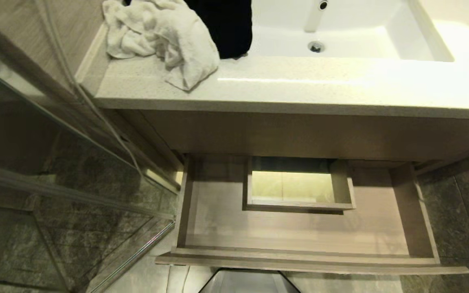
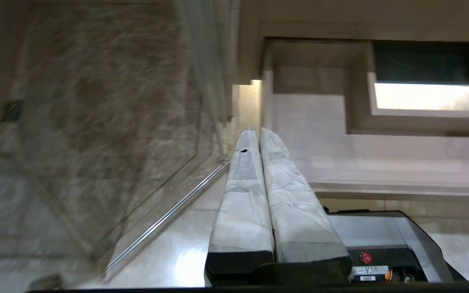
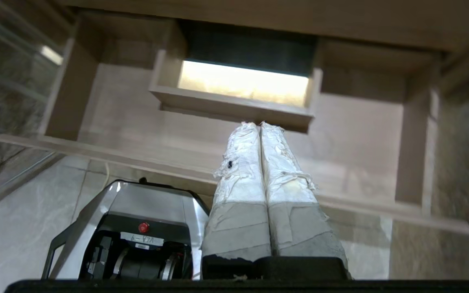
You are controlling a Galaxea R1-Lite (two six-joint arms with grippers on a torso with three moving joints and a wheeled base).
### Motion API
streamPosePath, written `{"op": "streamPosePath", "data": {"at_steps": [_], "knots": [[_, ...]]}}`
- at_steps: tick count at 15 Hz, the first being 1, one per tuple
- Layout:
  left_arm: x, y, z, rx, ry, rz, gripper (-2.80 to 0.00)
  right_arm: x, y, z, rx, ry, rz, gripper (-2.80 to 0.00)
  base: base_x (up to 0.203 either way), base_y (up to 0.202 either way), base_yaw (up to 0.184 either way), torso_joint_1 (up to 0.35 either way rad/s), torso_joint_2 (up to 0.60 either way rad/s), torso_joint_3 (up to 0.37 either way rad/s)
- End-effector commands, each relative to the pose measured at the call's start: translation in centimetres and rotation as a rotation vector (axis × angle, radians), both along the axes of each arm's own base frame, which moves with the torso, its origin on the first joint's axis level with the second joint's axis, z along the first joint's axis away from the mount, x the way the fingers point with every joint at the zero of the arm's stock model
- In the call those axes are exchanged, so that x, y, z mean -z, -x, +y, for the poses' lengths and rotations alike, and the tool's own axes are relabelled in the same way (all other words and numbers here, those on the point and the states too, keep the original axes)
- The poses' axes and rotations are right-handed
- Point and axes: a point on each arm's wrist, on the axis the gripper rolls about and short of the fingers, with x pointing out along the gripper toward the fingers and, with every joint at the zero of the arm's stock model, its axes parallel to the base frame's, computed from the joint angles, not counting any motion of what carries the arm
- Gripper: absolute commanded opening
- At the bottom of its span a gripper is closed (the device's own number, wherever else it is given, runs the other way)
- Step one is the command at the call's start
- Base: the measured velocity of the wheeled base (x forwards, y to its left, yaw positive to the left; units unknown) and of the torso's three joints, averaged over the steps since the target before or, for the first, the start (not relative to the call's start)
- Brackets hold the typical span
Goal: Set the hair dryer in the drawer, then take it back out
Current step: Pick up the hairdryer
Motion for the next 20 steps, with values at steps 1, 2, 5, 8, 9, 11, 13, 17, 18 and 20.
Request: {"op": "streamPosePath", "data": {"at_steps": [1,2,5,8,9,11,13,17,18,20], "knots": [[0.05,-0.01,0.0,0.0,0.001,0.001,-2.8,0.1,0.29,-0.04,-0.001,-0.007,-0.038,-2.8,-0.003,-0.004,0.13,0.178,-0.34,-0.166],[0.05,-0.01,0.0,0.0,0.001,0.001,-2.8,0.1,0.29,-0.04,-0.001,-0.007,-0.038,-2.8,0.001,-0.006,0.115,0.173,-0.33,-0.159],[0.0,0.0,0.0,0.0,0.001,0.0,-2.8,0.12,0.29,-0.04,-0.001,-0.001,-0.037,-2.8,0.002,-0.002,0.024,0.015,-0.03,-0.015],[0.0,0.0,0.0,0.0,0.001,0.0,-2.8,0.12,0.29,-0.04,-0.001,-0.001,-0.037,-2.8,0.0,0.0,0.0,0.0,0.0,0.0],[0.0,0.0,0.0,0.0,0.001,0.0,-2.8,0.12,0.29,-0.04,-0.001,-0.001,-0.037,-2.8,0.0,0.0,0.0,0.0,0.0,0.0],[0.0,0.0,0.0,0.0,0.001,0.0,-2.8,0.12,0.29,-0.04,-0.001,-0.001,-0.037,-2.8,0.0,0.0,0.0,0.0,0.0,0.0],[0.01,0.0,0.0,0.0,0.001,0.0,-2.8,0.11,0.29,-0.04,-0.001,-0.001,-0.038,-2.8,0.0,0.0,0.0,0.0,0.0,0.0],[0.05,-0.01,0.0,0.0,0.001,0.001,-2.8,0.08,0.29,-0.04,-0.002,-0.01,-0.039,-2.8,-0.001,-0.001,-0.015,0.001,0.0,-0.001],[0.05,-0.01,0.0,0.0,0.001,0.001,-2.8,0.08,0.29,-0.04,-0.001,-0.02,-0.038,-2.8,-0.001,0.002,-0.118,0.006,-0.01,-0.006],[0.05,-0.01,0.0,0.0,0.001,0.001,-2.8,0.08,0.29,-0.04,-0.001,-0.02,-0.038,-2.8,-0.002,0.006,-0.169,0.0,0.0,0.002]]}}
